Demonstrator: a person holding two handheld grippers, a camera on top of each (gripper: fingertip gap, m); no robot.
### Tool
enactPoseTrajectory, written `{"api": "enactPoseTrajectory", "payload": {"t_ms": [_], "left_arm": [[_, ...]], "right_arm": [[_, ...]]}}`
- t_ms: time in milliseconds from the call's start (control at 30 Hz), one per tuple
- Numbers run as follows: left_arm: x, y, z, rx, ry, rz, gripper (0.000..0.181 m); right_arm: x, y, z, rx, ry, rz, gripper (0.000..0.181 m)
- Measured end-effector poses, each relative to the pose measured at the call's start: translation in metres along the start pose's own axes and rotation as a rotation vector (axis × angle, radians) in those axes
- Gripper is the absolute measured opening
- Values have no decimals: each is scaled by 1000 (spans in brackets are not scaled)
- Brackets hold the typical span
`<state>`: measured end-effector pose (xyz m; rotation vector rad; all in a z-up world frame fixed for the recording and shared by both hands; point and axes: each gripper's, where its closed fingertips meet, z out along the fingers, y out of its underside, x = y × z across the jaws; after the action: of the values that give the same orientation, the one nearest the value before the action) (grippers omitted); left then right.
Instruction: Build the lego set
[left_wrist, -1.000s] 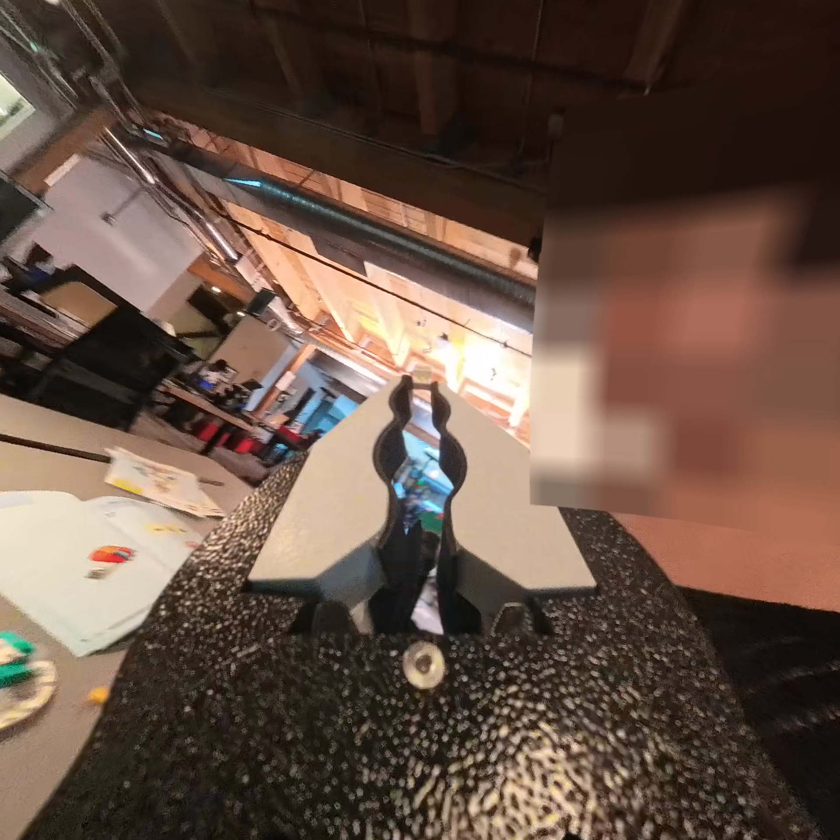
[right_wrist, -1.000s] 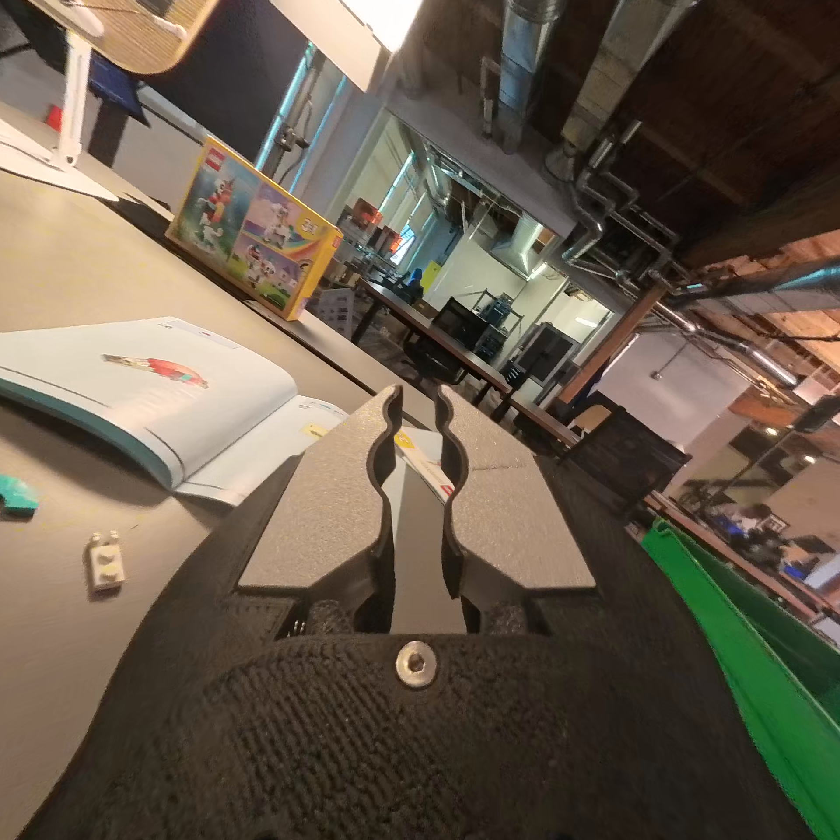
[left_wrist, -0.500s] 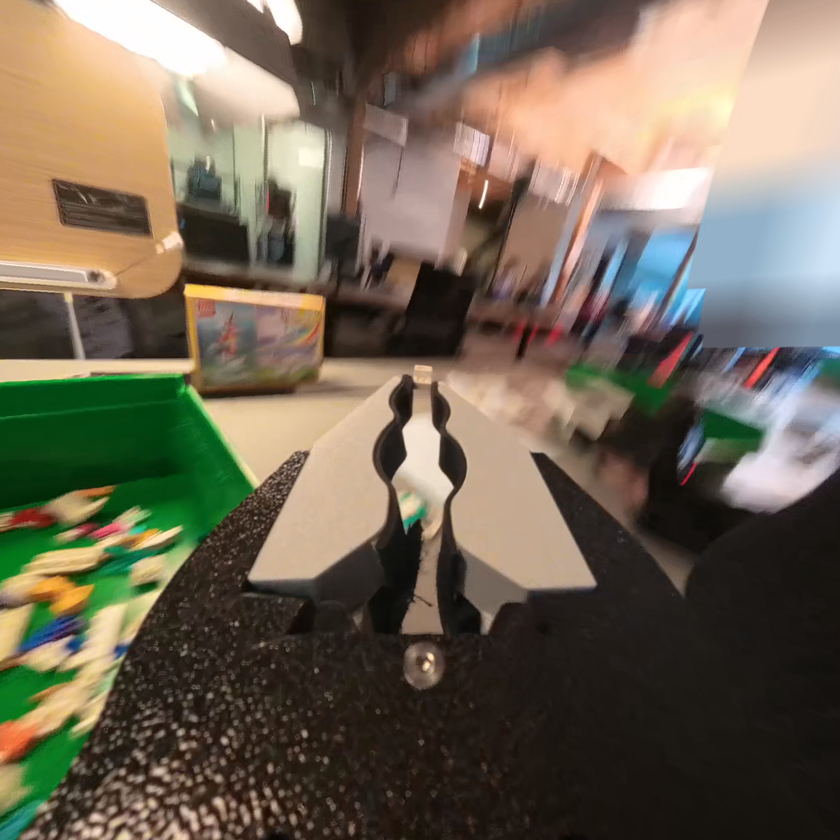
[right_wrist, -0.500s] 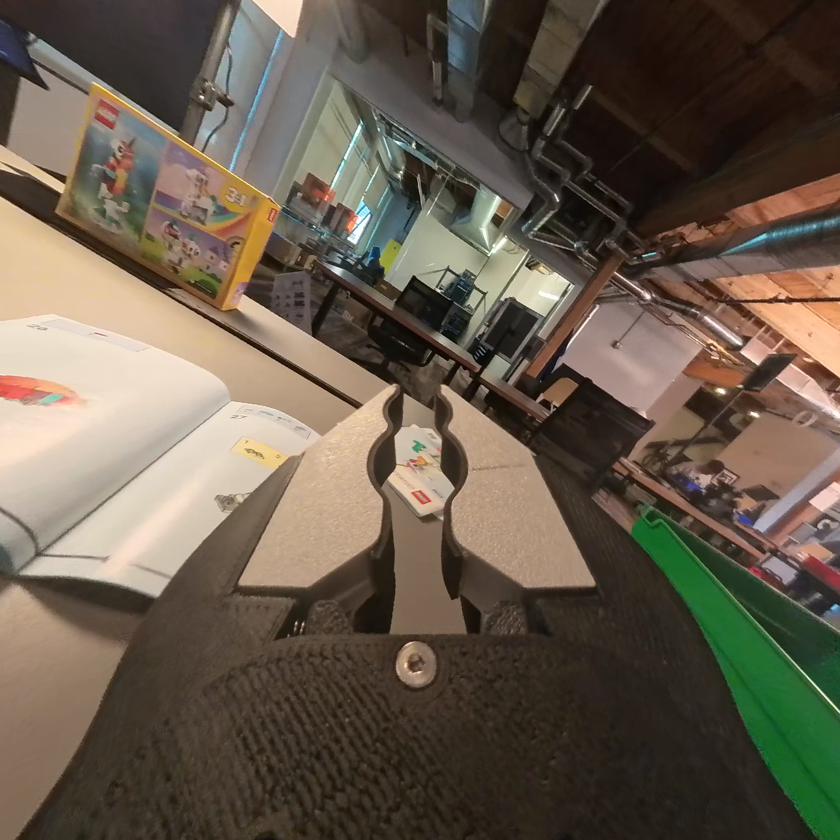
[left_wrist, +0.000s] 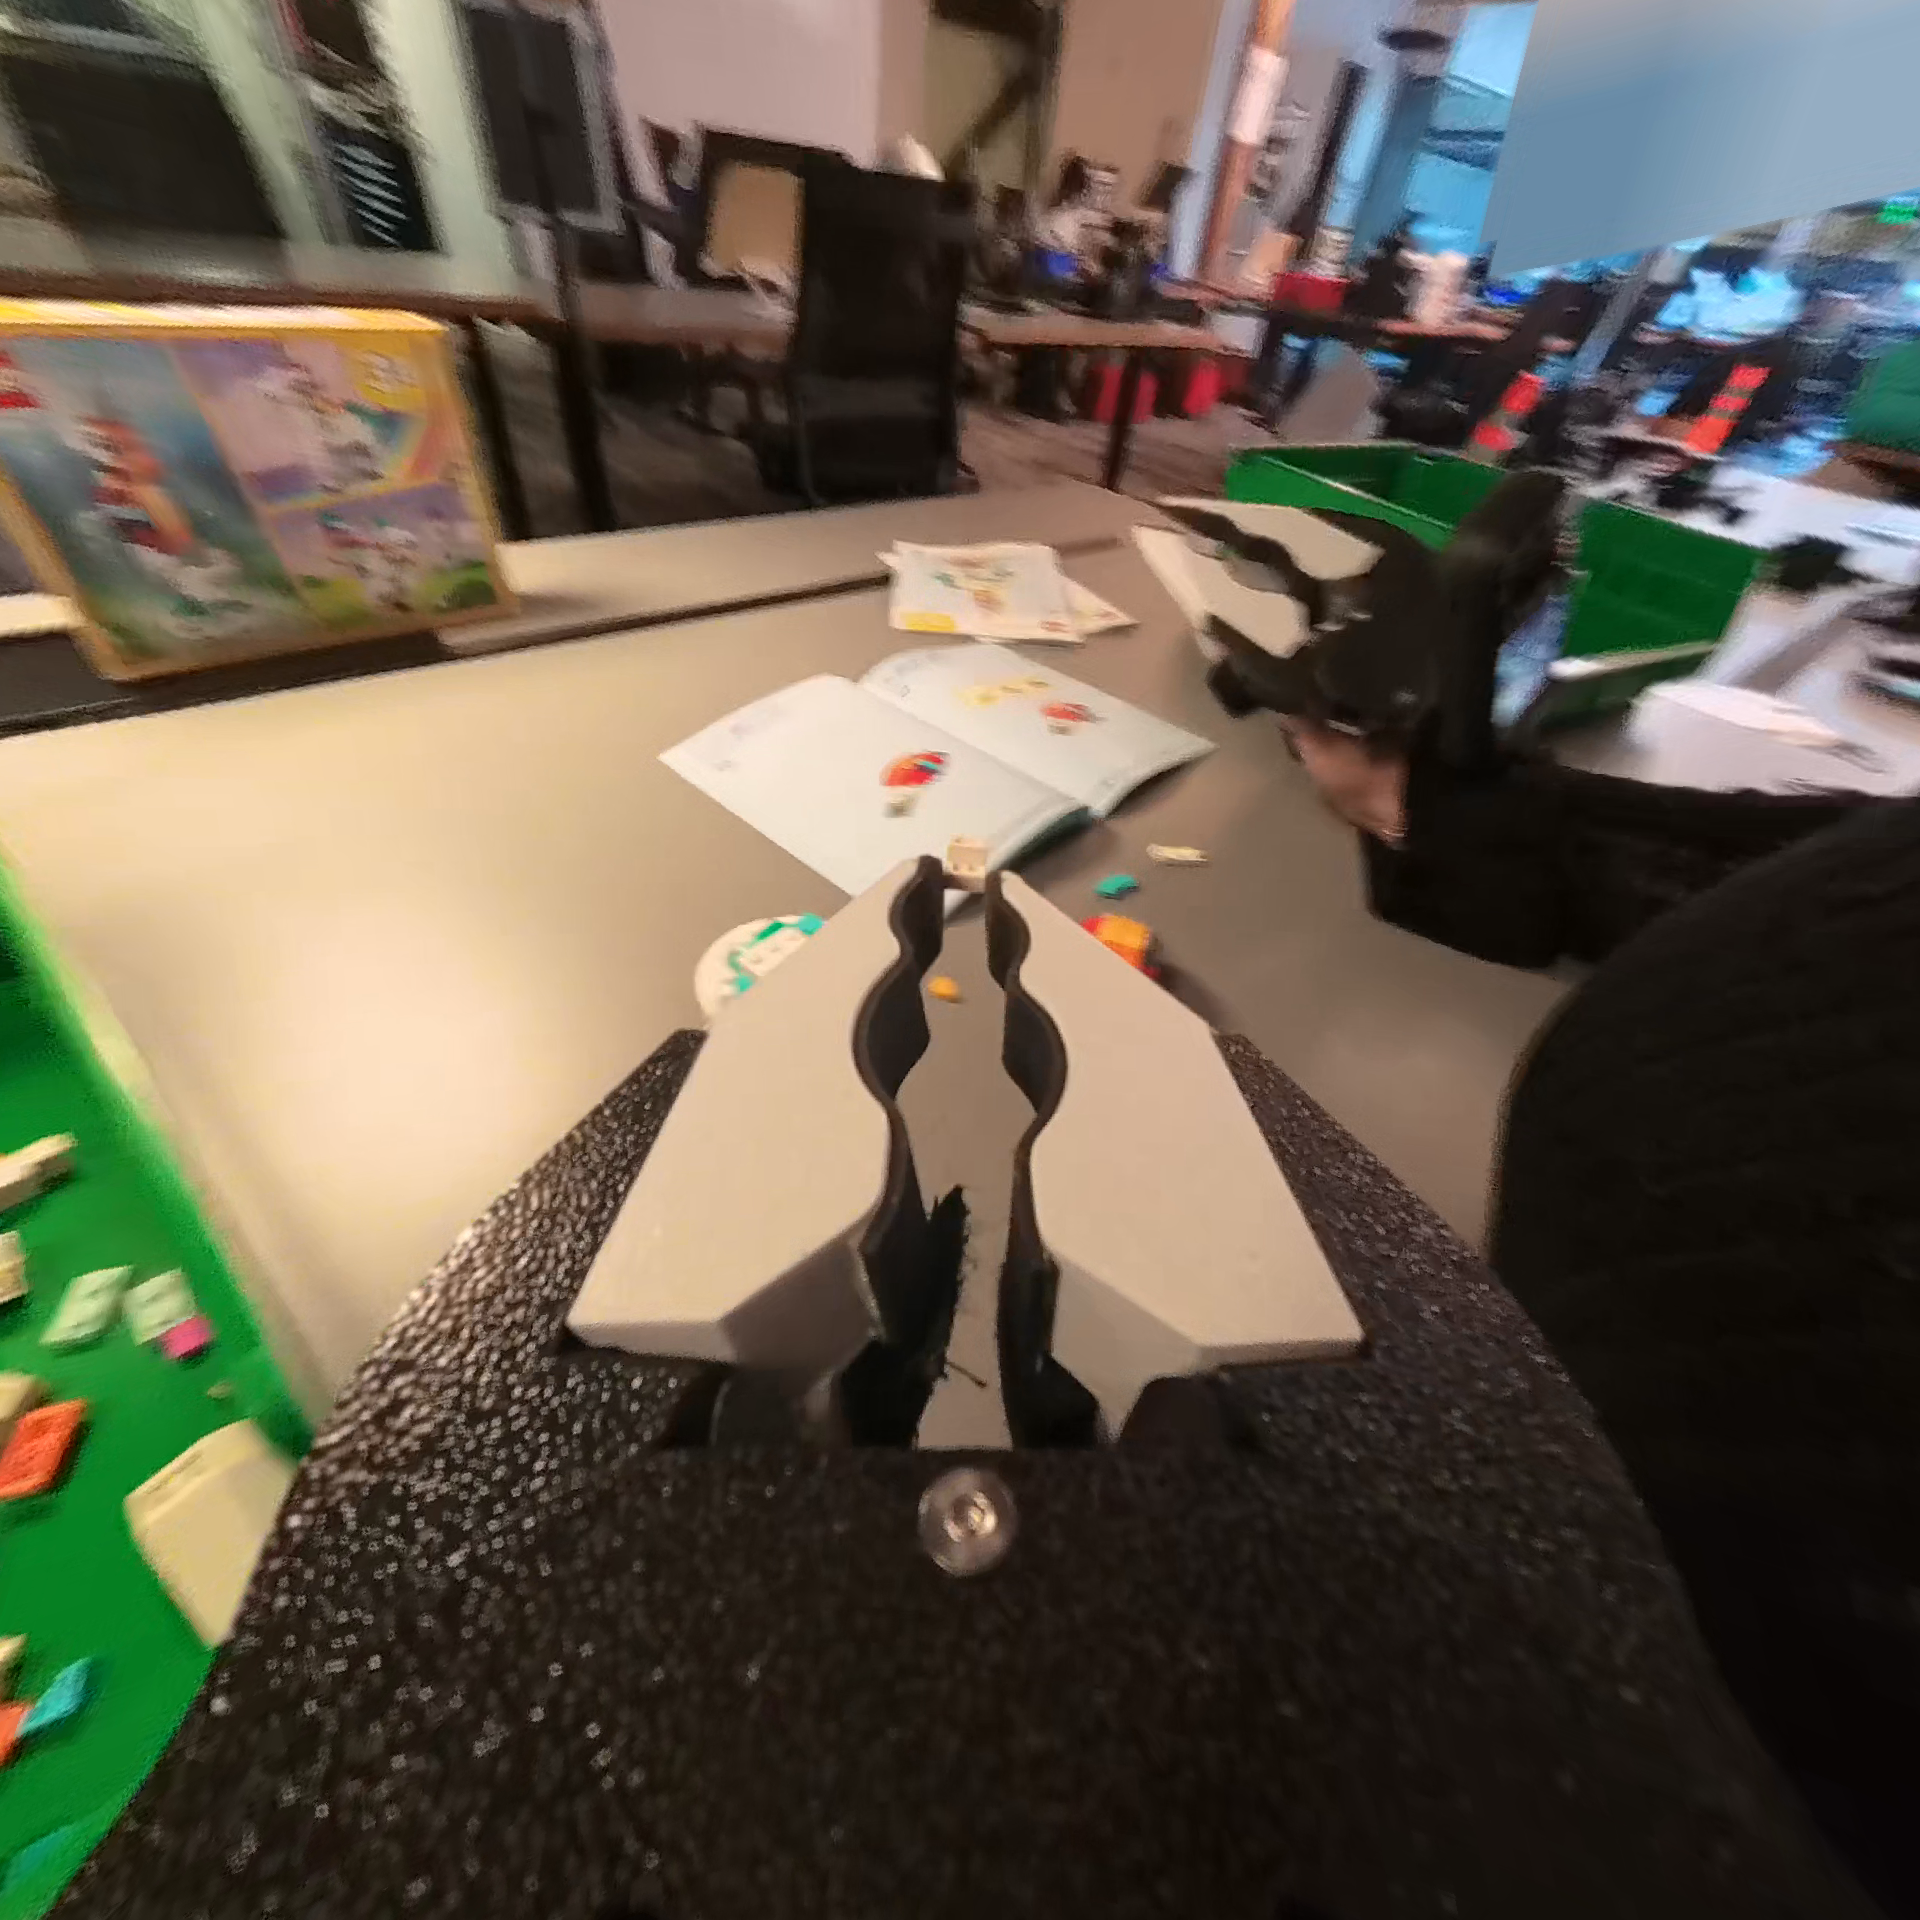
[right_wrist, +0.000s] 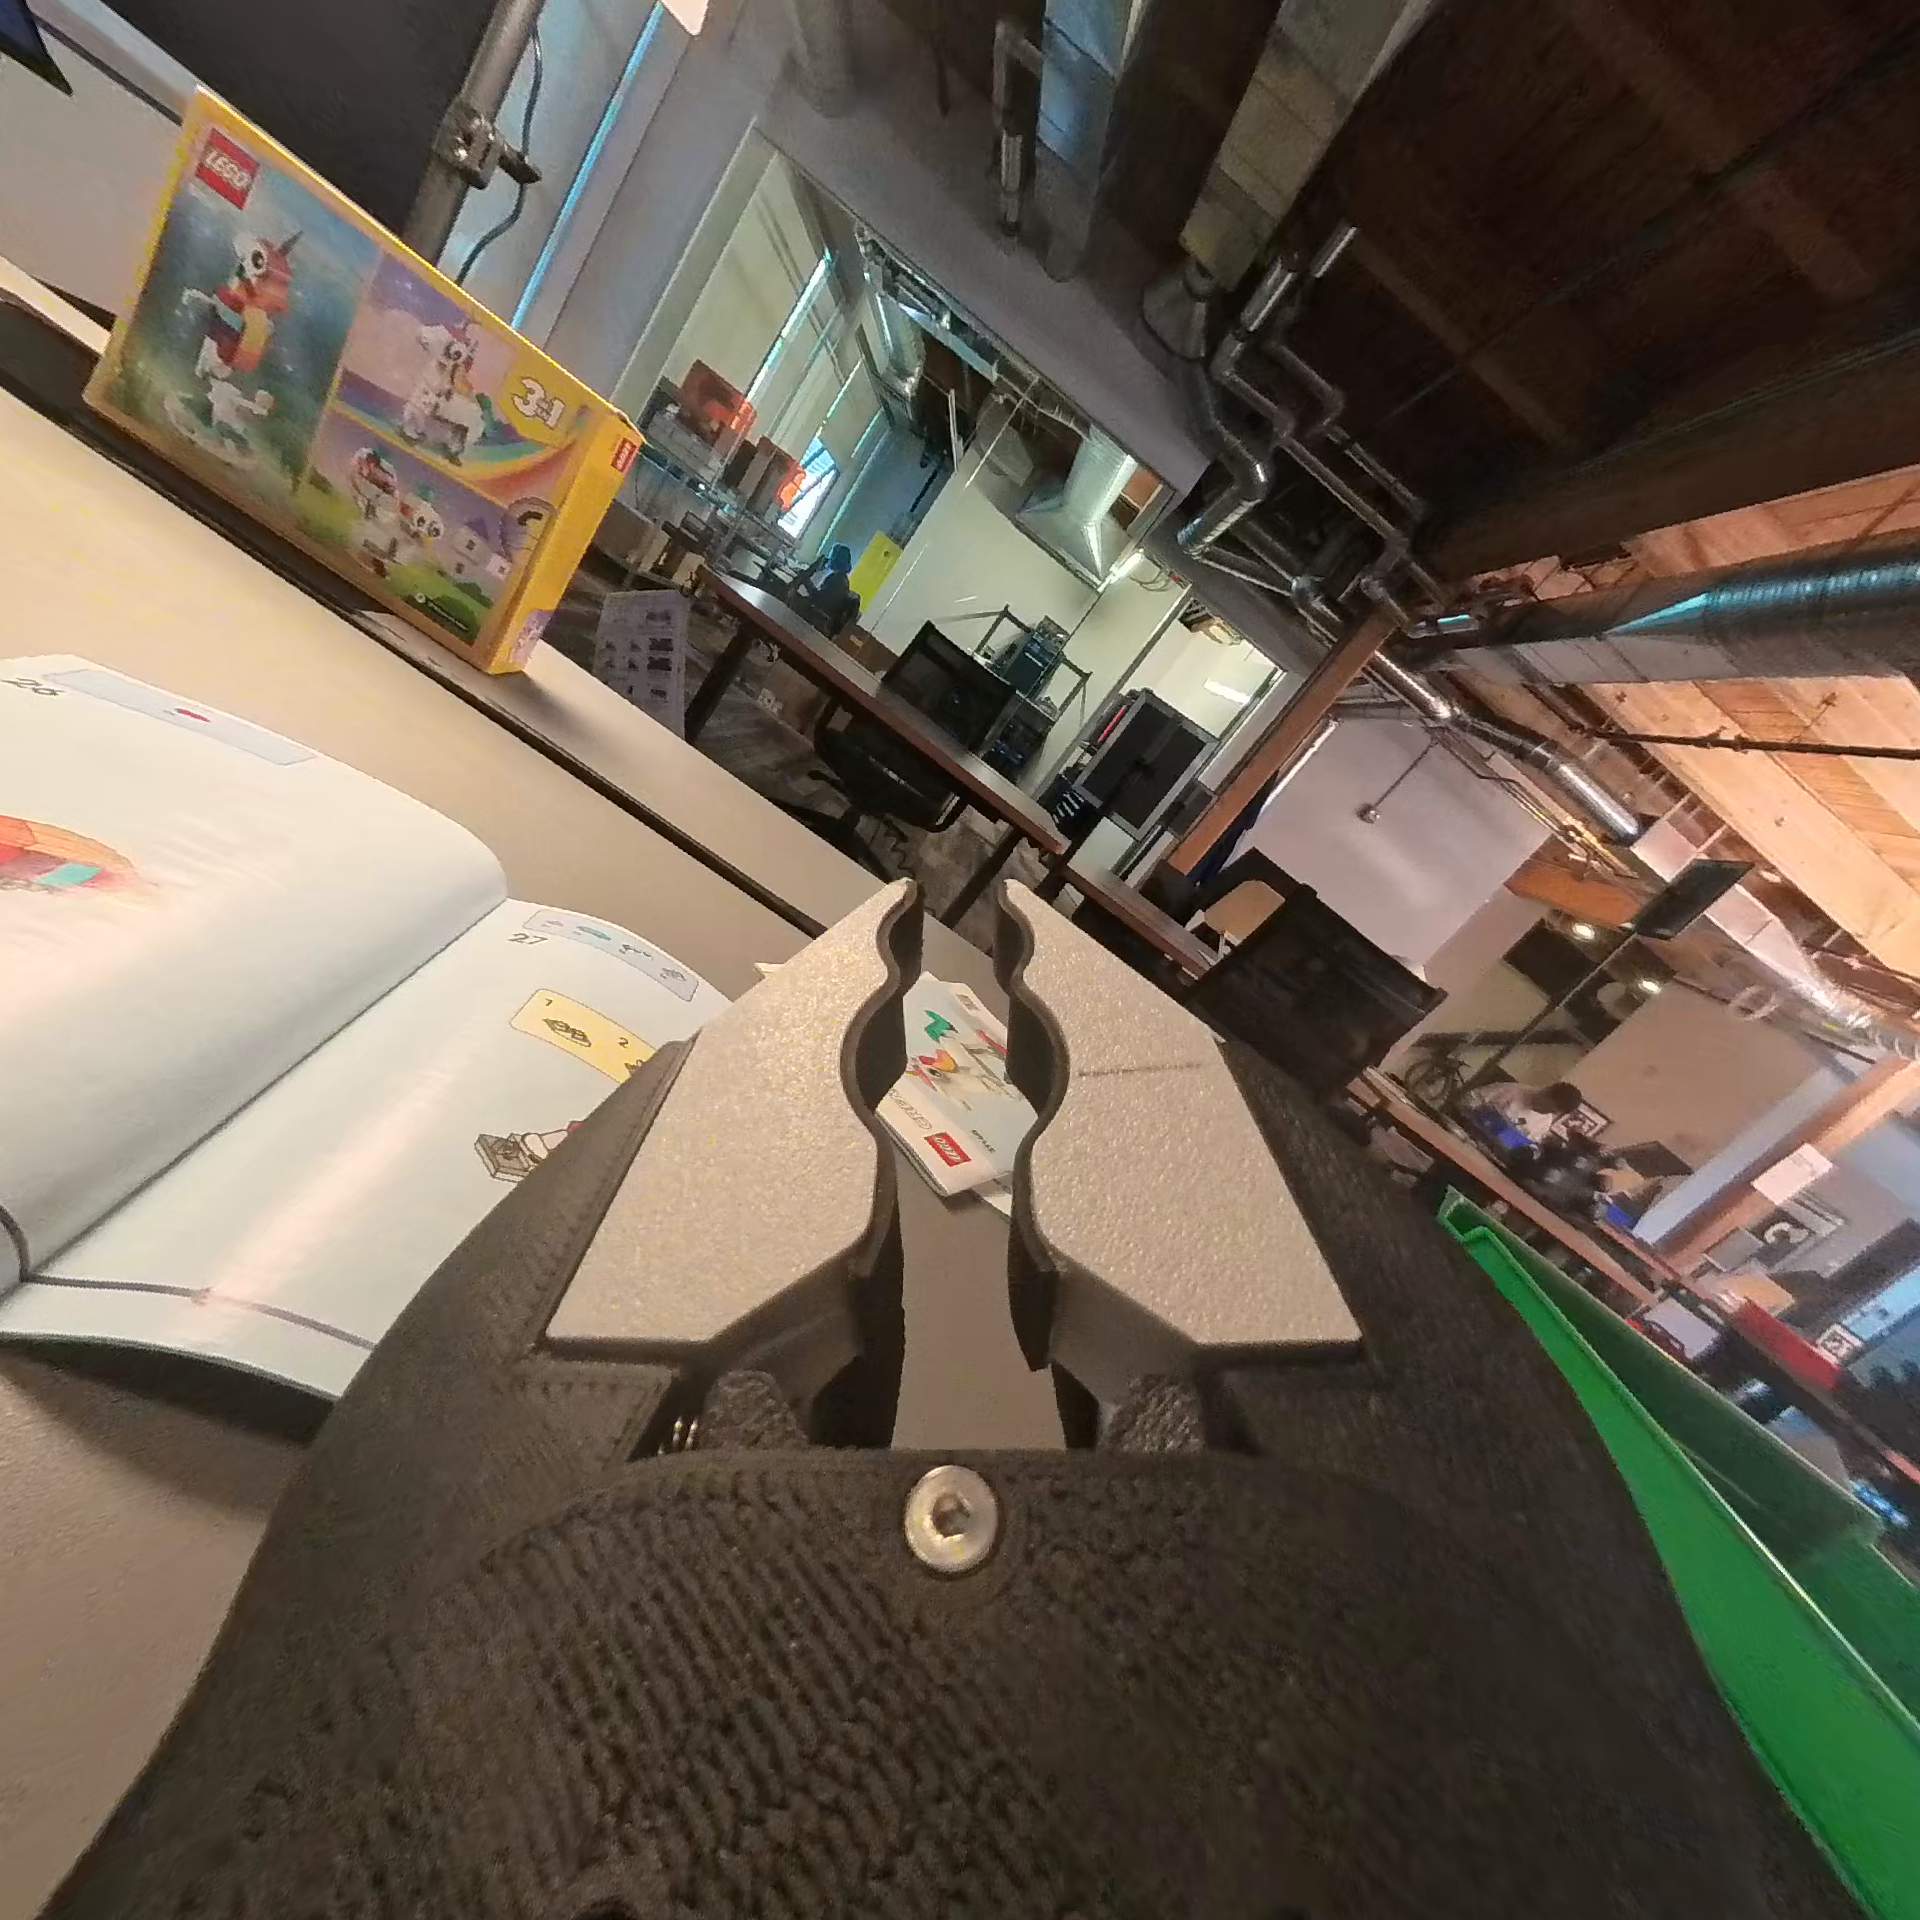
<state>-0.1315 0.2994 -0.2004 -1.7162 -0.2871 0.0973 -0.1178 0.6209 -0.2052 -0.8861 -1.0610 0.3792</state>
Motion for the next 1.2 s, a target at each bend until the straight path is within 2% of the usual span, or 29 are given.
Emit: {"api": "enactPoseTrajectory", "payload": {"t_ms": [100, 267, 367, 433, 567, 633, 767, 900, 1200], "left_arm": [[-12, 12, 3, -43, -76, 30, 5], [-11, 30, 8, -111, -102, 67, 5], [-13, 23, 5, -85, -120, 82, 5], [-17, 8, -4, -40, -142, 97, 5], [-38, -30, -35, 59, -247, 160, 5], [-54, -41, -52, 95, -310, 171, 5], [-74, -43, -67, 118, -344, 134, 5], [-87, -37, -70, 103, -366, 137, 5], [-91, -32, -68, 101, -340, 131, 5]], "right_arm": [[0, 1, 0, -2, -1, 7, 11], [0, 1, 0, -2, -6, 7, 11], [-1, 0, 0, -1, -9, 5, 11], [0, 1, 0, -2, -6, 7, 11], [4, 3, 0, -12, 13, 23, 13], [5, 4, 1, -21, 15, 22, 14], [2, 5, 2, -32, 13, -8, 13], [-3, 6, 3, -41, 7, -56, 13], [-2, 9, 5, -67, 22, -85, 13]]}}
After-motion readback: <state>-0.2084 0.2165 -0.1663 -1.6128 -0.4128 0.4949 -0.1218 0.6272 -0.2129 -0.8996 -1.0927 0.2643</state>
